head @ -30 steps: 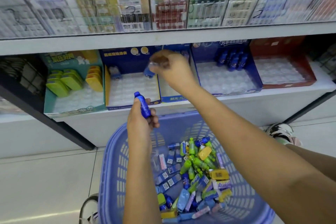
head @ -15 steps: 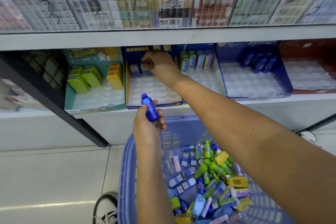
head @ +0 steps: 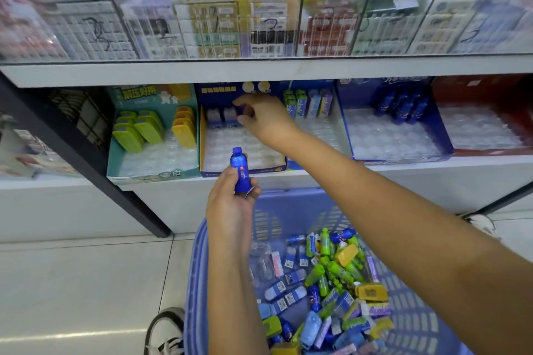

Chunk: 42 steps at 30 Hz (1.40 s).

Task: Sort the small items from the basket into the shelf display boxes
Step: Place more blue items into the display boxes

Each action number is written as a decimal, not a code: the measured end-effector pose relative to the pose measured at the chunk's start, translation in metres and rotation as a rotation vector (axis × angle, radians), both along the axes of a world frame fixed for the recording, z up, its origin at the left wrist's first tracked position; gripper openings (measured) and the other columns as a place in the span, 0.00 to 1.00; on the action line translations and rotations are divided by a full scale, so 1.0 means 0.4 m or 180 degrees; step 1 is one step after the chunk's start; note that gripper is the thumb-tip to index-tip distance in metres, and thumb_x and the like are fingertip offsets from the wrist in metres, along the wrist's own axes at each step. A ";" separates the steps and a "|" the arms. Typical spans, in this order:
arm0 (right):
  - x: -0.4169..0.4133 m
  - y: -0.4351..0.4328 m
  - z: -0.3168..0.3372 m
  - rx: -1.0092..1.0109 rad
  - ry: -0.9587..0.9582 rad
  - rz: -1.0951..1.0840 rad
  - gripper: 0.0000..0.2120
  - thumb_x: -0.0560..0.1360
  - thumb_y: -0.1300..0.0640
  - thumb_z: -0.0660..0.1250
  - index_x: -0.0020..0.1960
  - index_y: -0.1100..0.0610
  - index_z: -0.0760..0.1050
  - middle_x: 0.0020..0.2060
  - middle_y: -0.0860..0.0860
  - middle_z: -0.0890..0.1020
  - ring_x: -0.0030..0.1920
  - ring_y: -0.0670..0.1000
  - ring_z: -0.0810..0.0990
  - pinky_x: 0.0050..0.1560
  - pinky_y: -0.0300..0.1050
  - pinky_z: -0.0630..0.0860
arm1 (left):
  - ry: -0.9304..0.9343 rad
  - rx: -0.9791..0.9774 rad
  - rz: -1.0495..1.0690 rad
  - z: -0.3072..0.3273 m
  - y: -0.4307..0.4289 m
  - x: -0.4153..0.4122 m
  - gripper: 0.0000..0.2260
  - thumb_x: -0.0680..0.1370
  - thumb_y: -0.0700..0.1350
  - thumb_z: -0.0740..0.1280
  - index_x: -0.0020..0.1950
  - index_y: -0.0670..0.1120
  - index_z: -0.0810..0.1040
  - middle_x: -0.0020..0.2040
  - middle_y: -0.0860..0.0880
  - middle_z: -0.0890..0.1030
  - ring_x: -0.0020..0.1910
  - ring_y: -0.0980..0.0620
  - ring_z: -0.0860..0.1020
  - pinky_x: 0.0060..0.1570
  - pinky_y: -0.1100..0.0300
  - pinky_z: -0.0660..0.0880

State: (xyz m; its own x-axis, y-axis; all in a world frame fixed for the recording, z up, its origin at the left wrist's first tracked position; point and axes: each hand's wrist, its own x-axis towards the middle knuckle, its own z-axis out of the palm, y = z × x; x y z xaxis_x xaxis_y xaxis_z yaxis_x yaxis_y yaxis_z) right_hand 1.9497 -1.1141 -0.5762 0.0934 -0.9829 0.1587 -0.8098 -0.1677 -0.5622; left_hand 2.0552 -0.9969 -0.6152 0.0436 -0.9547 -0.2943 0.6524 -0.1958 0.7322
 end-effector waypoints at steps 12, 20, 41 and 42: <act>-0.291 0.331 0.038 0.0237 -0.2256 -0.0595 0.06 0.68 0.59 0.75 0.41 0.51 0.80 0.37 0.51 0.84 0.37 0.50 0.84 0.42 0.44 0.81 | -0.1936 -0.1285 -0.0957 0.025 0.045 -0.220 0.13 0.80 0.42 0.63 0.64 0.46 0.73 0.59 0.51 0.79 0.57 0.58 0.78 0.55 0.67 0.74; -0.600 0.251 0.014 -0.0556 -0.1014 -0.1571 0.10 0.67 0.64 0.74 0.48 0.60 0.80 0.41 0.55 0.83 0.44 0.54 0.82 0.46 0.39 0.76 | -0.4342 -0.2232 -0.2249 0.012 0.017 -0.413 0.25 0.81 0.46 0.60 0.77 0.45 0.59 0.77 0.48 0.59 0.76 0.52 0.56 0.72 0.62 0.55; -0.671 0.113 0.045 0.0451 0.0639 -0.1126 0.11 0.72 0.59 0.71 0.51 0.63 0.80 0.48 0.60 0.83 0.49 0.58 0.81 0.53 0.51 0.77 | -0.5452 -0.2521 -0.2515 -0.053 0.011 -0.445 0.30 0.82 0.47 0.58 0.78 0.44 0.46 0.79 0.47 0.47 0.77 0.51 0.46 0.73 0.62 0.41; -0.669 0.113 0.043 0.0446 0.0689 -0.1114 0.11 0.71 0.58 0.71 0.51 0.62 0.80 0.48 0.60 0.83 0.49 0.58 0.81 0.54 0.50 0.77 | -0.5461 -0.2526 -0.2498 -0.054 0.011 -0.445 0.30 0.82 0.47 0.58 0.78 0.44 0.46 0.79 0.47 0.47 0.77 0.51 0.46 0.73 0.62 0.41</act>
State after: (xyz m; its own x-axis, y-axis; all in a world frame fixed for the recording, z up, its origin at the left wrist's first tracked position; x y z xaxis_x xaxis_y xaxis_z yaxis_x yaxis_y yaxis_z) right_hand 1.6822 -1.0687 -0.5589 -0.2329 -0.9719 0.0350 -0.9060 0.2038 -0.3711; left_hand 1.8770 -0.9927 -0.6370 -0.6329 -0.7742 -0.0047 -0.7022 0.5714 0.4248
